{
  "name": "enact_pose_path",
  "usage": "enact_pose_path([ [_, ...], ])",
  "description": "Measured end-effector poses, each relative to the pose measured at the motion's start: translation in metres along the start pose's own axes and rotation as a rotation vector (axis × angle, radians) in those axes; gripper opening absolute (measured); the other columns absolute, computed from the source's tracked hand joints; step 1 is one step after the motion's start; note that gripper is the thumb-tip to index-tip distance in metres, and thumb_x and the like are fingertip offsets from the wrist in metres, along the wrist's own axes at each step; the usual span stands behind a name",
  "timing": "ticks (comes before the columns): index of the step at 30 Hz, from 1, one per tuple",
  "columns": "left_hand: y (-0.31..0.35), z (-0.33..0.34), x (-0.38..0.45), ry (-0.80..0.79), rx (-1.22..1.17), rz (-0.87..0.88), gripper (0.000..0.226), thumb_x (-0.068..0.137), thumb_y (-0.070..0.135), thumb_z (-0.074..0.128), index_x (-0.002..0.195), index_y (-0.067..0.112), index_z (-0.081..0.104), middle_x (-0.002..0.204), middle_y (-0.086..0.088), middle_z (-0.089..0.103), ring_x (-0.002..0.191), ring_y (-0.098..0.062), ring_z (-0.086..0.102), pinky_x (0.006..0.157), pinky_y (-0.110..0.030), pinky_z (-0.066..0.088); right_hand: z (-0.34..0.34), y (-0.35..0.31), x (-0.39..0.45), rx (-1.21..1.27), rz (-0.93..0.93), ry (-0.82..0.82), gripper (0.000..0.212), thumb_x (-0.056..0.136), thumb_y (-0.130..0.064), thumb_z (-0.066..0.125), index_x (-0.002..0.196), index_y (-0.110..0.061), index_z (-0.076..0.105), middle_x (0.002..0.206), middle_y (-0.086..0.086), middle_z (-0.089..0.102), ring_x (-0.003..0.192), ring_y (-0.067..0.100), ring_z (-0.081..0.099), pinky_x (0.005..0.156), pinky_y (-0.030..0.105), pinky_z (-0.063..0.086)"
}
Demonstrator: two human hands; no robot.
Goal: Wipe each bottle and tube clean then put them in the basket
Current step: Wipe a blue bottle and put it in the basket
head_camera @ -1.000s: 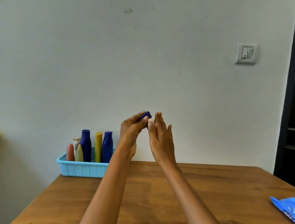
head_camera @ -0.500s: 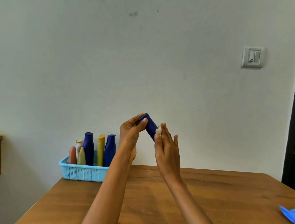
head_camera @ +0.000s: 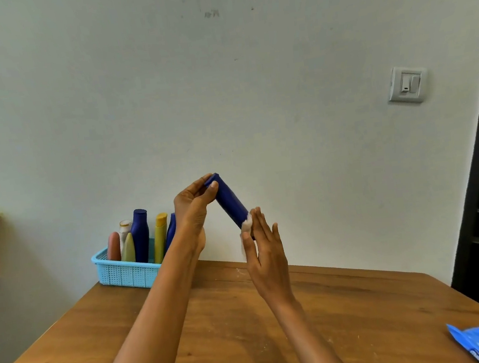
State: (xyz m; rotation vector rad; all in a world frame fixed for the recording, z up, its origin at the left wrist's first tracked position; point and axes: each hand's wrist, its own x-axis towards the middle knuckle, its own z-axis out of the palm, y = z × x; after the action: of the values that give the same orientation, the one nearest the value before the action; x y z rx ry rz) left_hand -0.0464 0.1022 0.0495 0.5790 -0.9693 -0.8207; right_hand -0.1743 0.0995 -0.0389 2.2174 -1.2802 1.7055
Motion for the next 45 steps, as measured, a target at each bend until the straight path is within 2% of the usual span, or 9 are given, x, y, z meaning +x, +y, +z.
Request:
enact_pose_path([
  [3, -0.001, 0.001, -0.001, -0.017, 0.018, -0.007, 0.025, 0.086, 0.007, 0.062, 0.110, 0.013, 0.062, 0.114, -0.012, 0.065, 0.109, -0.022, 0.059, 0.098, -0.035, 0.047, -0.002, -0.007, -0.002, 0.132, 0.179, -0.011, 0.084, 0.072, -0.086, 0.001, 0.141, -0.038, 0.009, 0.141, -0.035, 0.003, 0.126, -0.026, -0.008, 0.119, 0.036, 0.016],
  [8, -0.008, 0.005, -0.002, -0.108, 0.100, -0.038, 0.020, 0.086, 0.007, 0.063, 0.102, 0.019, 0.064, 0.102, -0.004, 0.067, 0.105, -0.019, 0.060, 0.100, -0.037, 0.046, -0.011, -0.025, 0.010, 0.252, 0.309, -0.090, 0.115, 0.052, -0.097, -0.002, 0.147, -0.034, 0.011, 0.150, -0.024, 0.010, 0.129, -0.010, 0.000, 0.118, 0.042, 0.017],
  [16, -0.011, 0.005, -0.005, -0.231, 0.165, -0.022, 0.023, 0.087, 0.012, 0.062, 0.109, 0.017, 0.063, 0.101, -0.001, 0.068, 0.097, -0.015, 0.065, 0.099, -0.033, 0.046, -0.025, -0.047, 0.024, 0.224, 0.172, -0.177, 0.093, 0.057, -0.094, -0.002, 0.137, -0.047, -0.005, 0.137, -0.038, -0.007, 0.120, -0.026, -0.012, 0.120, 0.037, 0.011],
  [24, -0.012, 0.007, -0.008, -0.413, 0.315, -0.016, 0.018, 0.087, 0.018, 0.063, 0.103, 0.027, 0.066, 0.097, 0.006, 0.071, 0.093, -0.006, 0.066, 0.086, -0.019, 0.047, -0.033, -0.041, 0.033, 0.338, 0.221, -0.181, 0.102, 0.056, -0.096, 0.004, 0.145, -0.045, 0.003, 0.155, -0.020, 0.006, 0.144, 0.005, 0.008, 0.118, 0.043, 0.020],
  [28, -0.012, 0.006, -0.007, -0.335, 0.246, -0.044, 0.024, 0.087, 0.010, 0.062, 0.110, 0.018, 0.063, 0.099, -0.002, 0.071, 0.091, -0.011, 0.067, 0.093, -0.028, 0.049, -0.039, -0.035, 0.031, 0.440, 0.330, -0.304, 0.078, 0.077, -0.078, 0.015, 0.146, -0.041, 0.014, 0.151, -0.009, 0.030, 0.128, 0.013, 0.041, 0.096, 0.030, 0.047],
  [33, -0.006, -0.005, -0.002, -0.189, 0.169, -0.040, 0.038, 0.087, 0.008, 0.062, 0.124, 0.015, 0.056, 0.101, -0.010, 0.068, 0.091, -0.015, 0.064, 0.095, -0.033, 0.048, -0.041, -0.021, 0.020, 0.481, 0.406, -0.447, 0.051, 0.099, -0.047, 0.018, 0.131, -0.017, 0.042, 0.121, 0.009, 0.054, 0.096, 0.008, 0.055, 0.073, 0.013, 0.042],
  [37, -0.006, -0.006, -0.003, -0.097, 0.195, 0.032, 0.035, 0.088, 0.008, 0.060, 0.122, 0.014, 0.056, 0.104, -0.010, 0.065, 0.094, -0.016, 0.061, 0.073, -0.013, 0.049, -0.032, -0.013, 0.013, 0.456, 0.450, -0.521, 0.030, 0.099, -0.045, 0.020, 0.115, -0.033, 0.042, 0.118, -0.006, 0.050, 0.100, -0.001, 0.052, 0.070, 0.005, 0.040],
  [42, -0.015, 0.003, -0.004, -0.120, 0.266, 0.062, 0.030, 0.087, 0.007, 0.062, 0.113, 0.020, 0.059, 0.104, -0.008, 0.065, 0.100, -0.019, 0.061, 0.079, -0.020, 0.050, -0.042, -0.020, 0.018, 0.463, 0.442, -0.520, 0.039, 0.099, -0.044, 0.019, 0.129, -0.027, 0.038, 0.108, -0.014, 0.049, 0.089, -0.005, 0.049, 0.056, -0.003, 0.040],
  [45, -0.019, 0.013, -0.005, -0.172, 0.338, 0.081, 0.031, 0.086, 0.007, 0.064, 0.113, 0.022, 0.060, 0.100, -0.003, 0.066, 0.098, -0.017, 0.062, 0.083, -0.025, 0.052, -0.046, -0.028, 0.026, 0.502, 0.394, -0.450, 0.054, 0.095, -0.053, 0.019, 0.145, -0.032, 0.021, 0.132, -0.017, 0.039, 0.109, -0.002, 0.043, 0.069, 0.002, 0.041],
])
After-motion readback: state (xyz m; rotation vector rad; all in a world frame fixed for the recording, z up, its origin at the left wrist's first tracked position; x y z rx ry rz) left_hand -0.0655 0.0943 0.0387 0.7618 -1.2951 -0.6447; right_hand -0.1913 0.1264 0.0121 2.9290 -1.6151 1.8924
